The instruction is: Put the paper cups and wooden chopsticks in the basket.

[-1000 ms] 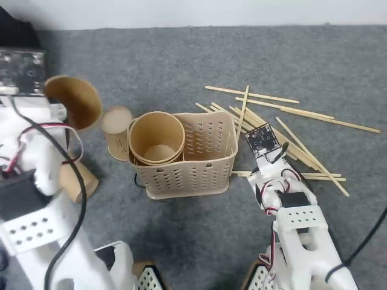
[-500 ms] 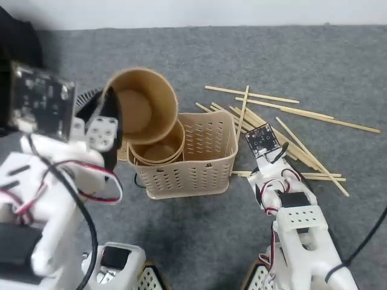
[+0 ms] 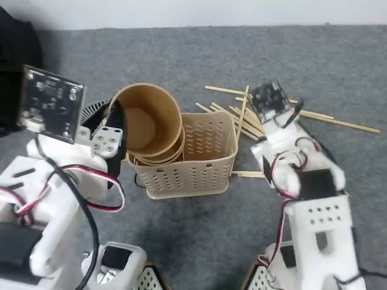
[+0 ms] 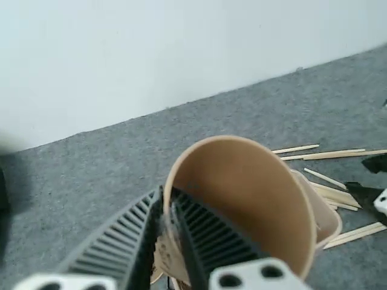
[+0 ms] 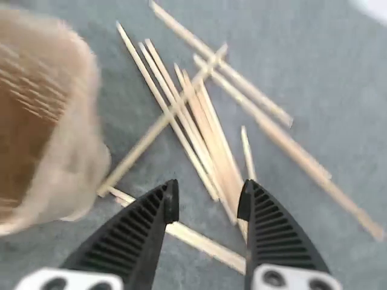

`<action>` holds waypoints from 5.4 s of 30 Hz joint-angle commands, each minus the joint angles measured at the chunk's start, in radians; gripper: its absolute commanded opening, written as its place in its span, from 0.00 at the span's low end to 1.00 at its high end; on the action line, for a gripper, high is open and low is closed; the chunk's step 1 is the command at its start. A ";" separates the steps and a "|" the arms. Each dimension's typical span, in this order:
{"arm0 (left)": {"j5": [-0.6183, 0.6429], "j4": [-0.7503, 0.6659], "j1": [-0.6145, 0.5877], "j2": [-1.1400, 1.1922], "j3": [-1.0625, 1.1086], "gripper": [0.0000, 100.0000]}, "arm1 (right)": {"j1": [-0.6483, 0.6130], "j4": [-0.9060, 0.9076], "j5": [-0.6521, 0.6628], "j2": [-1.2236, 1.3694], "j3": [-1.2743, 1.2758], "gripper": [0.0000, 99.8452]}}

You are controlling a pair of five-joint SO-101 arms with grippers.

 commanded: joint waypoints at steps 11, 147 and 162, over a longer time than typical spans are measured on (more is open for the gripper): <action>0.058 -0.046 0.129 -0.002 0.064 0.01 | -0.143 0.134 0.011 -0.035 -0.338 0.18; -0.169 -0.726 -0.749 -0.873 1.747 0.21 | 0.501 -0.091 0.506 1.150 -0.390 0.01; -0.169 -0.726 -0.749 -0.873 1.747 0.21 | 0.487 0.114 0.502 1.188 -0.549 0.17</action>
